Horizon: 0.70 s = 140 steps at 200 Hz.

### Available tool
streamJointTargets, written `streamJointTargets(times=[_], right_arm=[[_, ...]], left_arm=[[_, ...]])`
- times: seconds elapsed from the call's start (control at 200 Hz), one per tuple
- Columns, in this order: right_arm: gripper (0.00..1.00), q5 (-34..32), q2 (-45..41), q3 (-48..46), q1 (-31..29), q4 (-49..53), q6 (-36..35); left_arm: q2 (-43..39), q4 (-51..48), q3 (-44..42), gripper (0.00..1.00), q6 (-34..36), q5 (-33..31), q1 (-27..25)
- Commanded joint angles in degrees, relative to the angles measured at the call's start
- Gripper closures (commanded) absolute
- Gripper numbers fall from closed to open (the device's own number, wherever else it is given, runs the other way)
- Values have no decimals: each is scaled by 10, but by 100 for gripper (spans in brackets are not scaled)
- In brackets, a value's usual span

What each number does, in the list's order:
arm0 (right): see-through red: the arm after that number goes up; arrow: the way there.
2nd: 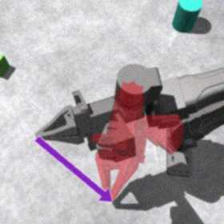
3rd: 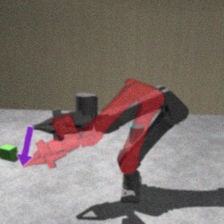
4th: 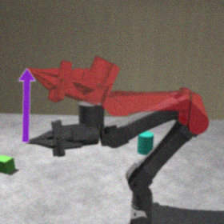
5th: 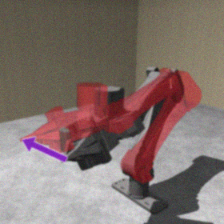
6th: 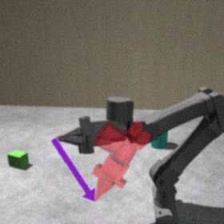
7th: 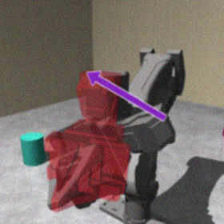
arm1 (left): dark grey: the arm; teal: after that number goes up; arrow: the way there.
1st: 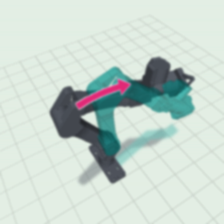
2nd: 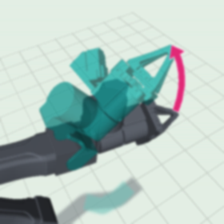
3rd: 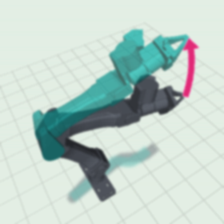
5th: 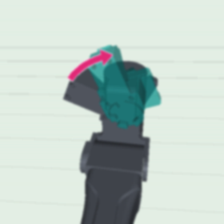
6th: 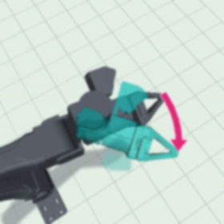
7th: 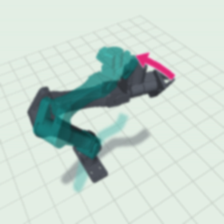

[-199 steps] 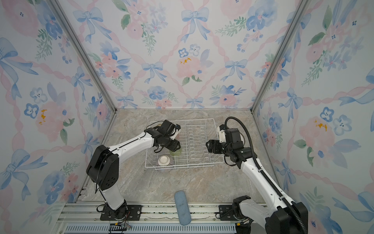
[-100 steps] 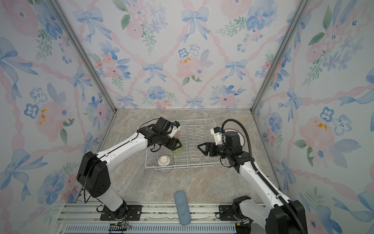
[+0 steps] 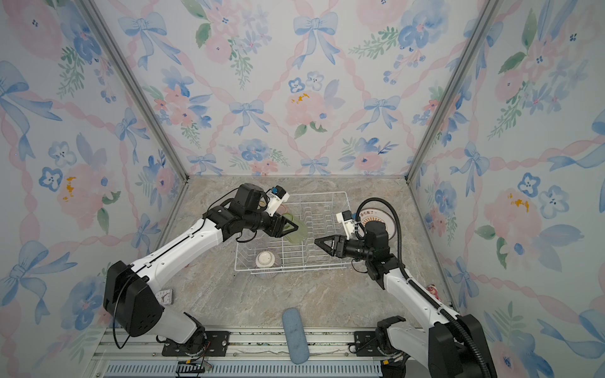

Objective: Unload the mixed dishes from the dish rack
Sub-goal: 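Lift the green glass with the left gripper while the right gripper approaches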

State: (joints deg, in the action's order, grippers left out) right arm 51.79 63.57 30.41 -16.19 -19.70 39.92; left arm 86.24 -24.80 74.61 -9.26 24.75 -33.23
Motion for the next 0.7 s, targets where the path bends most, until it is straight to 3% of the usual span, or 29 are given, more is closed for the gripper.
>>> streamJointTargets(times=[0.0,0.3,0.695], right_arm=[[49,36,14,-17,1,-120,56],[50,58,69,-37,-5,-329,174],[59,63,104,-13,-39,-403,225]], left_arm=[[-15,54,-12,58,-22,75,3],[-23,110,-32,58,-51,131,5],[-32,210,-73,58,-96,175,19]])
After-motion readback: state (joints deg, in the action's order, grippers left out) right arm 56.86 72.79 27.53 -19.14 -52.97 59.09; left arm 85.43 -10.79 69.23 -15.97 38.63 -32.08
